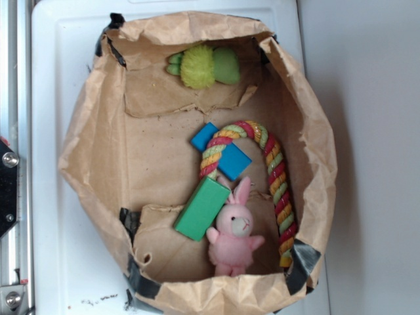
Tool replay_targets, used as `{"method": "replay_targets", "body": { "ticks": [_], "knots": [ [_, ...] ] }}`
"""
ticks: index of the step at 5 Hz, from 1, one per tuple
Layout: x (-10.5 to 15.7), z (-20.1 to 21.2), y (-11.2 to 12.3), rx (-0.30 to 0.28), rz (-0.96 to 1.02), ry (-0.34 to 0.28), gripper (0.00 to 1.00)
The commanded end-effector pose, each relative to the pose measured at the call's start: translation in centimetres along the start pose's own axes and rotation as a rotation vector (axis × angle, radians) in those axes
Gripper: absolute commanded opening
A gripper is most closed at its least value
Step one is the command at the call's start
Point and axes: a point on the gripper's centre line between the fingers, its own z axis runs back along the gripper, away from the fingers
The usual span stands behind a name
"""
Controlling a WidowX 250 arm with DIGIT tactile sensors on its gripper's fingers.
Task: Grab the green block.
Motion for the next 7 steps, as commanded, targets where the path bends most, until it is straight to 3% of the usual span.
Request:
{"method": "replay_targets", "body": {
  "ticks": [1,2,3,4,5,6,7],
  "knots": [
    [0.0,0.0,0.0,0.000,0.000,0.000,1.00],
    [4.9,-1.0,-0.9,-0.056,0.083,-0.033,1.00],
    [8.2,-2.3,-0.8,-0.028,0.169,-0.067,1.00],
    [10.9,-3.6,0.8,-0.043,0.376,-0.170,1.00],
    [12.5,-5.1,2.9,-0.090,0.566,-0.264,1.00],
    [13.9,-6.7,4.2,-0.099,0.697,-0.314,1.00],
    [15.3,-7.9,4.8,-0.067,0.734,-0.314,1.00]
  ]
}}
